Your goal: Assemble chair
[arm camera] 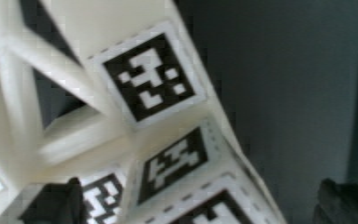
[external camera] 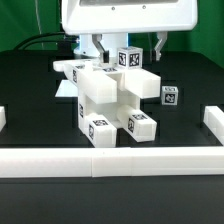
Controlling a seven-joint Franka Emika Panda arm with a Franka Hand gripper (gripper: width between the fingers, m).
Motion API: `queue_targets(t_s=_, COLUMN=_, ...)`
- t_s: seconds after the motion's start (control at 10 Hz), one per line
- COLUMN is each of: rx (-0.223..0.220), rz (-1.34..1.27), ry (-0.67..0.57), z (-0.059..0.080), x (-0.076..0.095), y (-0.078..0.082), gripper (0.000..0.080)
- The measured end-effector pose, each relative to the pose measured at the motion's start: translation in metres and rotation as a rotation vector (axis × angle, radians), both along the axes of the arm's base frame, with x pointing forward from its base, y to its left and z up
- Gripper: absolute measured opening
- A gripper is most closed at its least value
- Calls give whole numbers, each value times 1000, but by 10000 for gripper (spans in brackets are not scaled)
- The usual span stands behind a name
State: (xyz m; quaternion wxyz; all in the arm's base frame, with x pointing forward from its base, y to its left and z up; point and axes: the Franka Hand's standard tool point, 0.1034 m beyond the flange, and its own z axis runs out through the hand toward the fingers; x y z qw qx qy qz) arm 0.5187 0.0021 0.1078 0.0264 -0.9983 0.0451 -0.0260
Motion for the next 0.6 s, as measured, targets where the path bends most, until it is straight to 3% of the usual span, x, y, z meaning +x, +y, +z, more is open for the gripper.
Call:
queue_targets(t_s=0.5, rx=-22, rz=283, ry=-6, z=-1, x=-2, y=1, gripper=649)
queue_targets(t_s=0.6, rx=-24, rz=296, ry=-10, z=-2, x=-2, y=0, gripper=602)
